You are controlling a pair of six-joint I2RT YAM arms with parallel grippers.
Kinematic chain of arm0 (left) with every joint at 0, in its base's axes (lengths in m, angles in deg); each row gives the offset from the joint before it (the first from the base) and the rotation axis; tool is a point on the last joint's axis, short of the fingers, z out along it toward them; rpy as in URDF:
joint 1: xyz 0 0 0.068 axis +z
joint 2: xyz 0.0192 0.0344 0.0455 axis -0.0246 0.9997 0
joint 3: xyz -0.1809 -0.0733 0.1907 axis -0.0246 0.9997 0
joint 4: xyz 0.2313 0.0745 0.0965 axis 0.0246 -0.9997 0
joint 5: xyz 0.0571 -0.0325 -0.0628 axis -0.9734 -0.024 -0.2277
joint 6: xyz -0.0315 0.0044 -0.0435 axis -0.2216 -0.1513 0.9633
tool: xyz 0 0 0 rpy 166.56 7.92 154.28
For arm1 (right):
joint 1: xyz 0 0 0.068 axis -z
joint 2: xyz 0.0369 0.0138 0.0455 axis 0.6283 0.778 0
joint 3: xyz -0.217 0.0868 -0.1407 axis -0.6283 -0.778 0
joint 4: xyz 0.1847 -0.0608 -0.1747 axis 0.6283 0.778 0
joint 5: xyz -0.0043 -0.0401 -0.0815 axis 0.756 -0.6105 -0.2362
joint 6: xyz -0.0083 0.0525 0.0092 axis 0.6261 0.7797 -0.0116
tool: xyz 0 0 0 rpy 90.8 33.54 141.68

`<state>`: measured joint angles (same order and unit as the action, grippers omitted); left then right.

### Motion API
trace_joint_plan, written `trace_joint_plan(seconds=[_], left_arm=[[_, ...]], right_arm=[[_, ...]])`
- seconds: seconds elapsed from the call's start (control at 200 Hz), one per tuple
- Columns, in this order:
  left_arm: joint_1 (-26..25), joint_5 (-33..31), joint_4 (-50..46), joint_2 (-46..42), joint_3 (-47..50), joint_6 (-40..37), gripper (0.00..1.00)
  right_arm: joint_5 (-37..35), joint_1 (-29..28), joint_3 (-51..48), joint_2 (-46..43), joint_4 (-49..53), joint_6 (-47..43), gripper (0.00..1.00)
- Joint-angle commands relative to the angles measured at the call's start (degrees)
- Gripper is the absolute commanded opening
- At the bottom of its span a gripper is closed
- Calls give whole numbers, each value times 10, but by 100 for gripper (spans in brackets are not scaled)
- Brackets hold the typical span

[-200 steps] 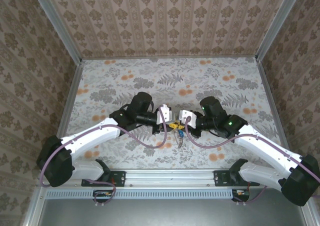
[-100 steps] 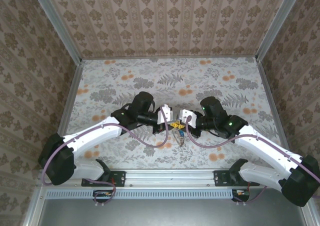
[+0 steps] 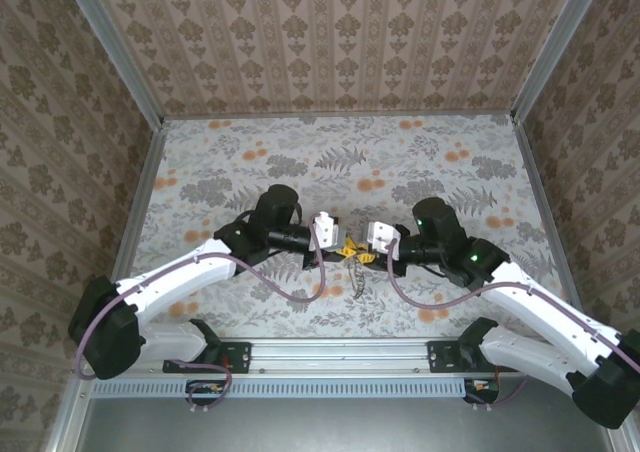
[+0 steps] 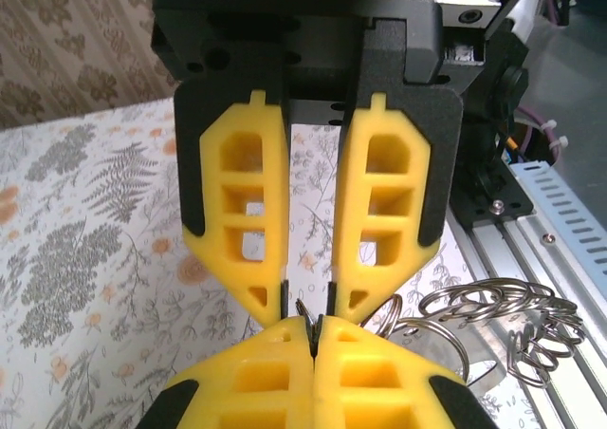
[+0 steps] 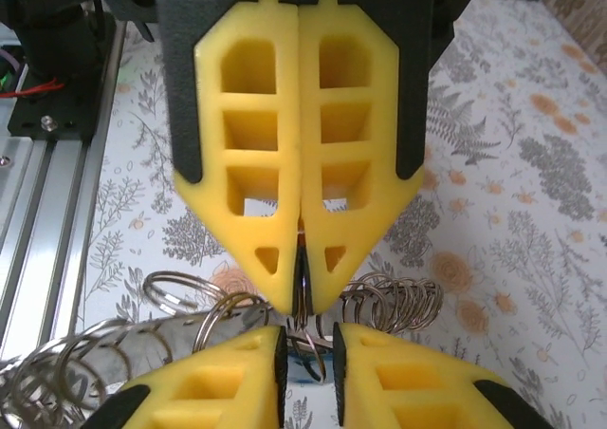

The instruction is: Put the keys on the keyring

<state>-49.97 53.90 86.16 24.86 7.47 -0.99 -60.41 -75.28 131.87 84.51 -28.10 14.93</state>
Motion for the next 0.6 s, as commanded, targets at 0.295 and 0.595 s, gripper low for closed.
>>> trace_joint_plan(seconds=[0.295,0.595], left_arm=[[7,66,75,-21,18,14,0],[3,70,91,-21,24,16,0]], right_arm=[[25,2,-28,-53,-5,34,21],[25,2,-20,-17,-21,42,13]])
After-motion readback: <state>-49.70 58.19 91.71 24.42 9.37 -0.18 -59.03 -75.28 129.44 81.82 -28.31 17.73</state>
